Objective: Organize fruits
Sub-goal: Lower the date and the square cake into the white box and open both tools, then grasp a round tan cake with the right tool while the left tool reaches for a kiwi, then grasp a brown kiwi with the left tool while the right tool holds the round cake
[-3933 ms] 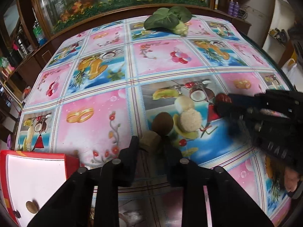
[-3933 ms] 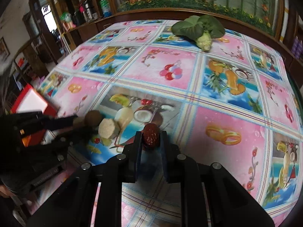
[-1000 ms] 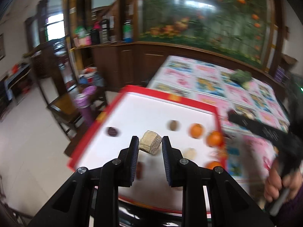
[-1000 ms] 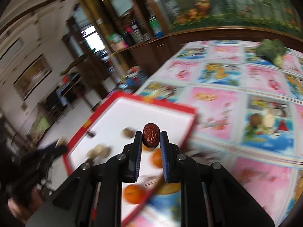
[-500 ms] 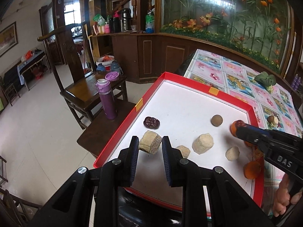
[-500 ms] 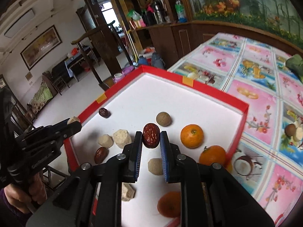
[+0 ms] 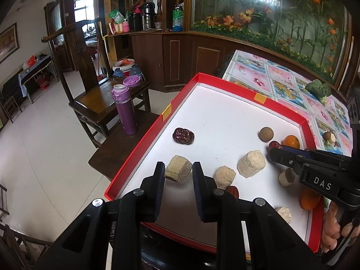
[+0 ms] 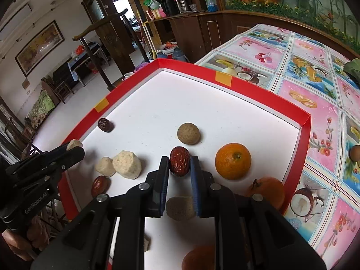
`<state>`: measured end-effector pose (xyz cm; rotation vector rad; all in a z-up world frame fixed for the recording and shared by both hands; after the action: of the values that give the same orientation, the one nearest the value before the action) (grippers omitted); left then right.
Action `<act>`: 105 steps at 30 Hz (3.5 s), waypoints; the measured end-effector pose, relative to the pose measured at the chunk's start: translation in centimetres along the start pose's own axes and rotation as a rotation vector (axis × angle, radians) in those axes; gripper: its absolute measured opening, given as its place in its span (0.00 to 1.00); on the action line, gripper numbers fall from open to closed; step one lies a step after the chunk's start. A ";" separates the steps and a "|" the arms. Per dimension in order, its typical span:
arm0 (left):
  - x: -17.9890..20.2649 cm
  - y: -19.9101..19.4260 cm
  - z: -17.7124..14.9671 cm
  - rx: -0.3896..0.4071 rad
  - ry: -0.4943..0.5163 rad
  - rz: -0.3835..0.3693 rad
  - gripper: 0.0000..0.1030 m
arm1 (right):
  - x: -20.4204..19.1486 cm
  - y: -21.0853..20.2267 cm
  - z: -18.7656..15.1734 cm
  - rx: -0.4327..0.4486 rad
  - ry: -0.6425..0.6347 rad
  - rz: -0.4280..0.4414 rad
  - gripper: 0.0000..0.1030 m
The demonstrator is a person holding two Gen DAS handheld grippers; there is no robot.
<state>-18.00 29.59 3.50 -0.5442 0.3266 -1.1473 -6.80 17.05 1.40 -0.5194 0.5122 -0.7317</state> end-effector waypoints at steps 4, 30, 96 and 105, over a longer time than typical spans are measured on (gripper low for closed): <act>-0.1 0.2 -0.3 -0.011 -0.001 0.004 0.23 | 0.2 0.0 -0.1 0.000 0.008 0.001 0.21; 2.8 -1.9 1.3 0.020 0.054 0.075 0.68 | 5.3 -7.6 1.6 0.230 -0.012 -0.075 0.58; 34.1 5.5 2.3 -0.064 0.552 -0.323 0.77 | 33.2 -11.5 0.0 0.027 0.531 -0.065 0.28; 34.6 7.3 1.9 -0.104 0.513 -0.328 0.61 | 33.2 -11.4 0.1 0.025 0.547 -0.078 0.28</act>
<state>1.89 0.35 1.94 -0.3948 0.7626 -1.5928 8.83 -14.36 0.03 -0.3118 0.9942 -0.9583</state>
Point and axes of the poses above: each gripper's, at about its wrist camera, not at the fingertips, and y roughly the way its jaws point, x to its right, z to its top, the point moved 1 cm from there along y, roughly the way its jaws point, and after that the axes turned 13 degrees about x, right-handed, at the moved point
